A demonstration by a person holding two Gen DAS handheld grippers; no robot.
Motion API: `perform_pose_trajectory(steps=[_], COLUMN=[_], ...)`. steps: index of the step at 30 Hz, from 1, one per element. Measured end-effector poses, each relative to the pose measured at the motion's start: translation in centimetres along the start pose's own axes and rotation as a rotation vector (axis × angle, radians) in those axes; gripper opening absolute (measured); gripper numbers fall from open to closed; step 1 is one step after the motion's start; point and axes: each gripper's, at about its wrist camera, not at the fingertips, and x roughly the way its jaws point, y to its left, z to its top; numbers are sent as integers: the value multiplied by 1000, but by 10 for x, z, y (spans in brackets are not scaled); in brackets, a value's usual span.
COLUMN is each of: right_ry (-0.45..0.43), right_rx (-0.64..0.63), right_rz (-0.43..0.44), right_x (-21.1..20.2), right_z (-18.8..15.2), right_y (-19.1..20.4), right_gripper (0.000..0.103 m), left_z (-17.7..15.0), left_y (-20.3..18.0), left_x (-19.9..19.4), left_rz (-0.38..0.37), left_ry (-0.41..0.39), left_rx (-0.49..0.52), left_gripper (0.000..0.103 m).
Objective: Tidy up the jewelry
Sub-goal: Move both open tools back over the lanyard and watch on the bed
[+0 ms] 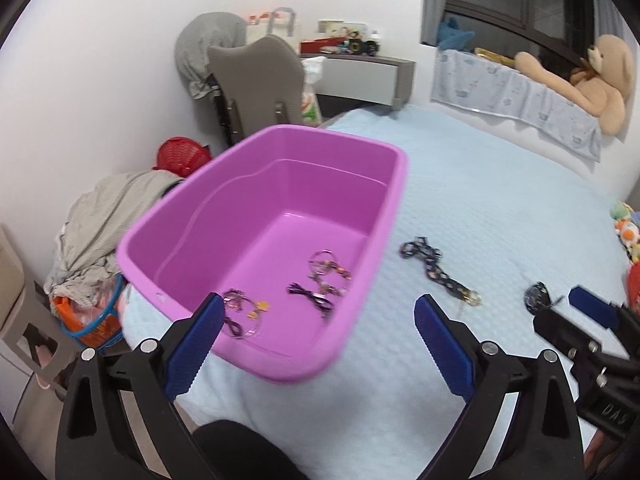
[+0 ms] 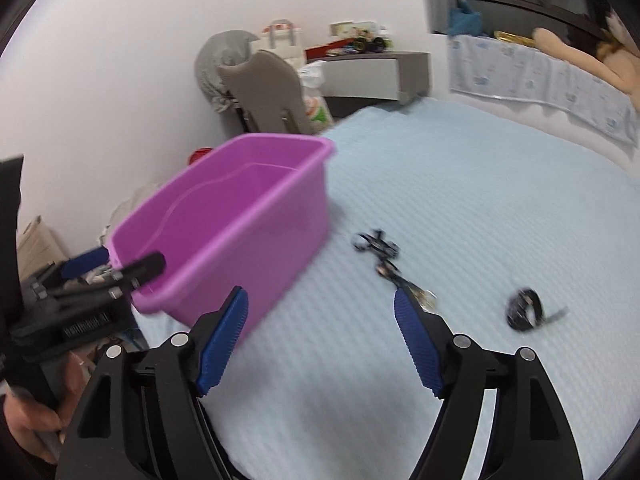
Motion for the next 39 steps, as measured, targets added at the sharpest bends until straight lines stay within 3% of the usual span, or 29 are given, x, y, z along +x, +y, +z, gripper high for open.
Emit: perform_pose_trajectory(steps=[7,17,26,39], right_ry=[5,48,94,158], right_rx=[65,212,292,385], right_rz=[-77,-183,-224,-228], right_x=[-26,-33,-7,70], right_z=[-54,-103,-119,-114], right_y=[-48,-130,-180,-235], right_gripper=[72,72,72,72], left_z=[-20,-46,-58,-56], left_y=[-38,-106,-137,-163], left_x=[1,27,79,182], left_rz=[-80,-165,-178,-133], left_ry=[7,61,144,252], left_rx=[31,117,142,100], left_gripper=[95,96,96,96])
